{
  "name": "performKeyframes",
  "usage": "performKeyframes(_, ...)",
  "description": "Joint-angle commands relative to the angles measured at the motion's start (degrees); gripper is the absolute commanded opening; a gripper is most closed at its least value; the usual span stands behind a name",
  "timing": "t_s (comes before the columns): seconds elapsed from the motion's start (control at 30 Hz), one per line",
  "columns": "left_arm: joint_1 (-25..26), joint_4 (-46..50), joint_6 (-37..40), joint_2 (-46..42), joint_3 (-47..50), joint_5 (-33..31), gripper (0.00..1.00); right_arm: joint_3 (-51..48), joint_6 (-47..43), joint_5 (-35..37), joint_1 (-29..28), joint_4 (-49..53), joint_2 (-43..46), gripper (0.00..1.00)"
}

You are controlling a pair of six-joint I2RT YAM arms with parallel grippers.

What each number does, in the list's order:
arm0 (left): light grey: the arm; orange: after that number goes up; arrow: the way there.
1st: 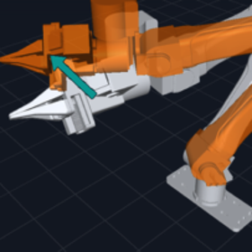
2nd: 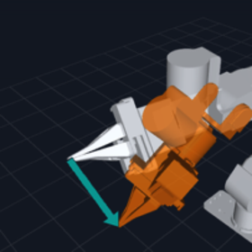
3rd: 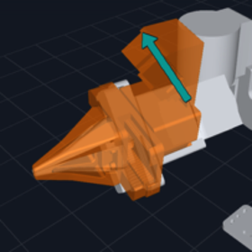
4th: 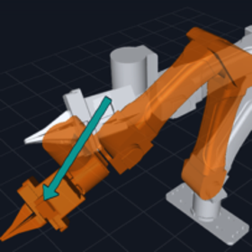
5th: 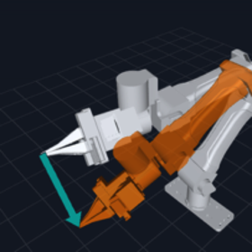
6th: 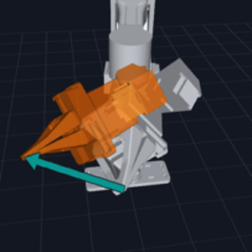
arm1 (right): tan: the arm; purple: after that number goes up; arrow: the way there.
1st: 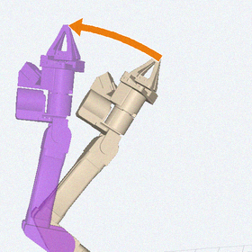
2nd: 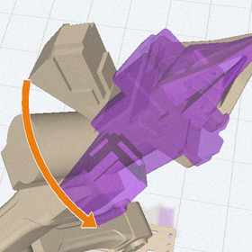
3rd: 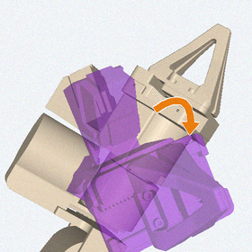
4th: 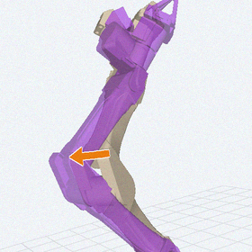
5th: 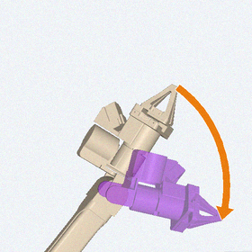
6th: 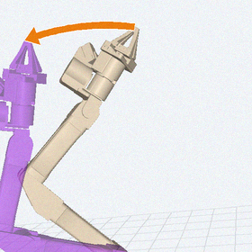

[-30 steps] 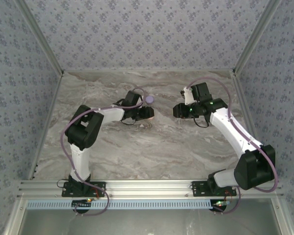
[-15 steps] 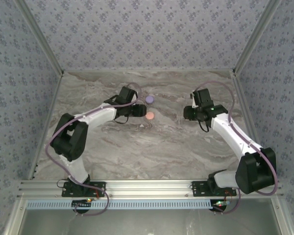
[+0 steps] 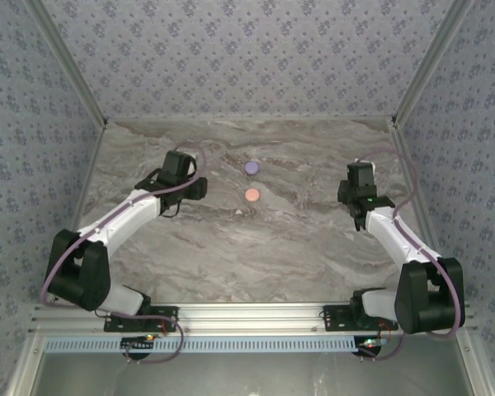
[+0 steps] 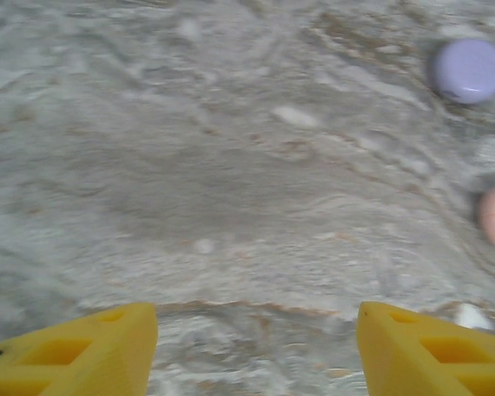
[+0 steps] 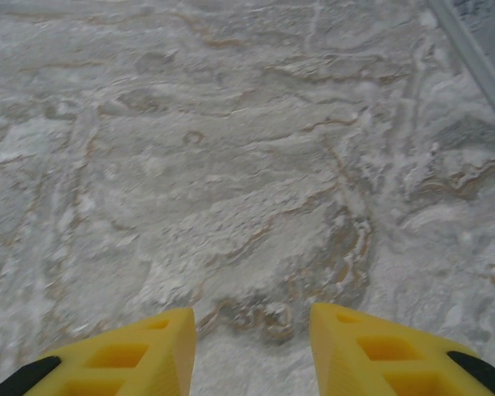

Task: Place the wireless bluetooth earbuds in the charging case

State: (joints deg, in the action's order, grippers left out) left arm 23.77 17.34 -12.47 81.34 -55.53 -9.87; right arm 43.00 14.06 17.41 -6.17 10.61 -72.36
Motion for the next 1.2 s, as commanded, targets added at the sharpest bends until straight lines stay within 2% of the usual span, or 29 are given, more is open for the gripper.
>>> performKeyframes(0.0,-2.2,-4.2,3.1,-3.4,3.5,-6.4,0.65,-2.2,-1.6,3.2,1.8,-7.0,-0.7,0.44)
performKeyframes(0.23,-8.1,-13.9,7.1,-8.0,12.2,-13.3,0.65,-4.9,-0.7,5.2,4.5,-12.2,-2.9,0.47)
performKeyframes(0.37,-11.5,-21.3,8.8,-9.0,17.7,-13.6,0.65,-5.2,0.5,5.5,5.6,-12.9,-4.5,0.5)
performKeyframes(0.5,-14.8,-26.2,10.1,-7.6,21.3,-12.2,0.7,-4.2,1.3,5.7,6.3,-11.9,-6.8,0.56)
performKeyframes(0.73,-20.2,-35.4,9.7,-4.4,25.5,-6.4,0.79,-6.2,-1.7,2.7,6.8,-17.5,-7.8,0.6)
performKeyframes(0.87,-21.0,-40.3,11.0,-3.0,26.7,-2.1,0.82,-7.5,-3.1,-0.5,7.0,-21.0,-8.3,0.61)
performKeyframes(1.07,-21.9,-45.9,11.9,-3.6,29.0,4.0,0.86,-12.3,-7.8,-6.8,7.3,-31.8,-8.4,0.62)
performKeyframes(1.17,-22.7,-50.1,11.9,-4.3,31.1,6.9,0.86,-14.4,-9.0,-7.3,7.4,-35.8,-7.5,0.64)
